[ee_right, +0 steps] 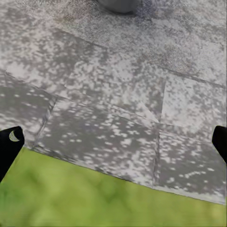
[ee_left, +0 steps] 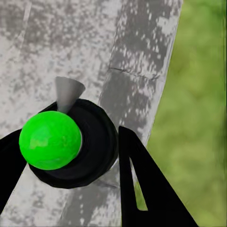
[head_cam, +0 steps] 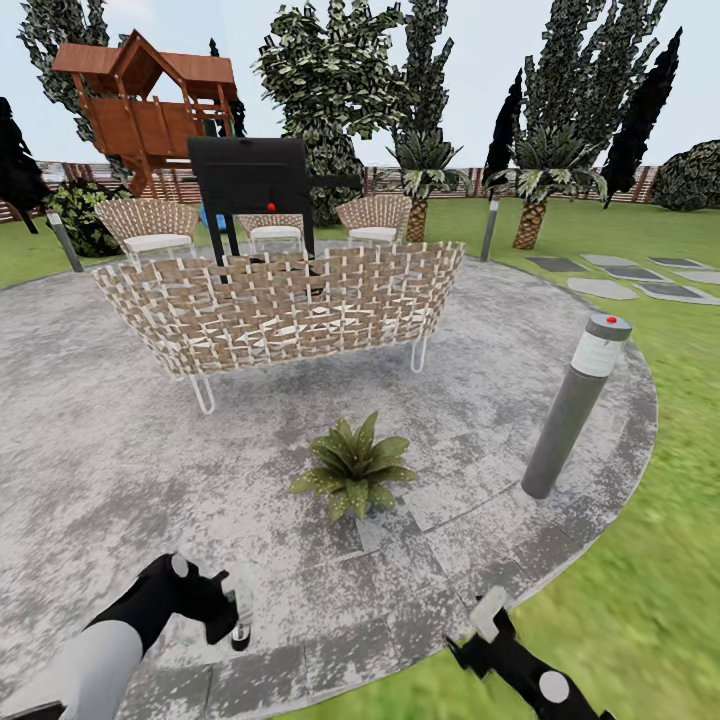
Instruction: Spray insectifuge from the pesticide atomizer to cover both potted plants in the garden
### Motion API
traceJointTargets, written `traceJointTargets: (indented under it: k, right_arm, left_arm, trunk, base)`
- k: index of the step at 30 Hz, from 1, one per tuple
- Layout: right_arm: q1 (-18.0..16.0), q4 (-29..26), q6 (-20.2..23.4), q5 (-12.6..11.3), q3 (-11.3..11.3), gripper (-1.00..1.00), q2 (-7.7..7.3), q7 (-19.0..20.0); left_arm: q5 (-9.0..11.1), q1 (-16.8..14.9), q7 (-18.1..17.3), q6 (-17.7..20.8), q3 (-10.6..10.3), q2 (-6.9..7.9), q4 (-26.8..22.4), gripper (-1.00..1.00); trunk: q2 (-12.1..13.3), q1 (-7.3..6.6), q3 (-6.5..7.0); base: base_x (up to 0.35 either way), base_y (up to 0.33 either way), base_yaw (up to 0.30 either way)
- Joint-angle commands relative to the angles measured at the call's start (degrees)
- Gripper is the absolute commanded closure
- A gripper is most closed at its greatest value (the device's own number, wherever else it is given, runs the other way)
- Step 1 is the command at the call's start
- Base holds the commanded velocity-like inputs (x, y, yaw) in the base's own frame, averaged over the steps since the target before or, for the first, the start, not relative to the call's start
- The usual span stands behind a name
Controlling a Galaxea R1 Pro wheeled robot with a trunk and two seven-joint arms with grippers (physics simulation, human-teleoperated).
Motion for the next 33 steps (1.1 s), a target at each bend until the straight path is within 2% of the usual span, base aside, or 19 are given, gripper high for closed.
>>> traceJointTargets:
  k: [1,4,6,9,14,17,23,26,28,29,30,32,33]
  right_arm:
    - [-0.09,-1.51,-0.3,1.58,-0.44,-1.0,0.05,2.76]
    - [-0.46,-2.44,-0.61,2.47,0.54,-1.0,1.04,3.65]
    - [-0.46,-3.09,-0.66,2.26,1.2,-1.0,1.69,4.29]
    - [-0.46,-4.05,-0.74,1.75,2.17,-1.0,2.67,4.06]
    - [-0.46,-4.08,-0.74,1.67,3.8,-1.0,4.3,2.67]
    - [-0.46,-4.09,-0.74,1.76,4.39,-1.0,5.27,2.66]
    - [-0.53,-4.13,-0.72,1.87,6.36,-1.0,7.17,2.7]
    - [-0.6,-4.39,-0.63,1.83,7.33,-1.0,7.17,2.73]
    - [-0.63,-4.62,-0.58,1.81,7.97,-1.0,7.26,3.2]
    - [-0.65,-4.84,-0.58,1.78,18.09,-1.0,7.29,6.16]
    - [-0.69,-5.52,-0.54,1.76,18.28,-1.0,7.32,10.31]
    - [-0.71,-7.05,-0.47,1.73,18.36,-1.0,7.34,15.67]
    - [-0.72,-8.03,-0.43,1.62,18.38,-1.0,7.34,18.14]
  left_arm:
    - [-0.57,-0.04,-0.26,-1.67,0.47,-0.1,0.88,1.0]
    - [0.39,0.97,0.7,-2.62,-0.53,-1.09,1.85,1.0]
    - [0.16,1.63,1.33,-3.25,-1.15,-1.75,2.5,1.0]
    - [0.29,2.62,0.34,-2.29,-0.25,-0.85,3.04,1.0]
    - [1.08,3.65,1.96,-0.7,1.24,-0.67,3.72,1.0]
    - [2.11,3.69,2.91,-1.35,1.72,-1.64,3.85,1.0]
    - [4.34,3.63,4.83,-3.26,1.11,-3.6,2.88,1.0]
    - [4.64,3.51,5.78,-4.22,0.17,-4.58,2.91,1.0]
    - [4.6,3.53,6.42,-4.86,-0.46,-4.56,2.95,1.0]
    - [4.58,3.54,10.07,-11.59,-3.54,-4.46,2.96,1.0]
    - [4.56,3.55,10.04,-11.91,-4.41,-4.3,2.97,1.0]
    - [4.53,3.55,10.01,-12.1,-6.15,-4.16,2.97,1.0]
    - [4.5,3.56,10.04,-12.16,-7.83,-4.09,3.06,1.0]
  trunk:
    - [-0.02,-0.01,-0.05]
    - [-0.02,-0.01,-0.05]
    - [-0.02,-0.01,-0.05]
    - [-0.02,-0.01,-0.05]
    - [-0.02,-0.01,-0.05]
    - [-0.02,-0.01,-0.05]
    - [-0.02,-0.01,-0.05]
    - [-0.02,-0.01,-0.05]
    - [-0.02,-0.01,-0.05]
    - [-0.02,-0.01,-0.05]
    - [-0.02,-0.01,-0.05]
    - [-0.02,-0.01,-0.05]
    - [-0.02,-0.01,-0.05]
  base:
    - [0.0,0.0,0.0]
    - [0.0,0.0,0.0]
    - [0.0,0.0,0.0]
    - [0.0,0.0,0.0]
    - [0.0,0.0,0.0]
    - [0.0,0.0,0.0]
    - [0.0,0.0,0.0]
    - [0.0,0.0,0.0]
    - [0.0,0.0,0.0]
    - [0.0,0.0,0.0]
    - [0.0,0.0,0.0]
    - [0.0,0.0,0.0]
    - [0.0,0.0,0.0]
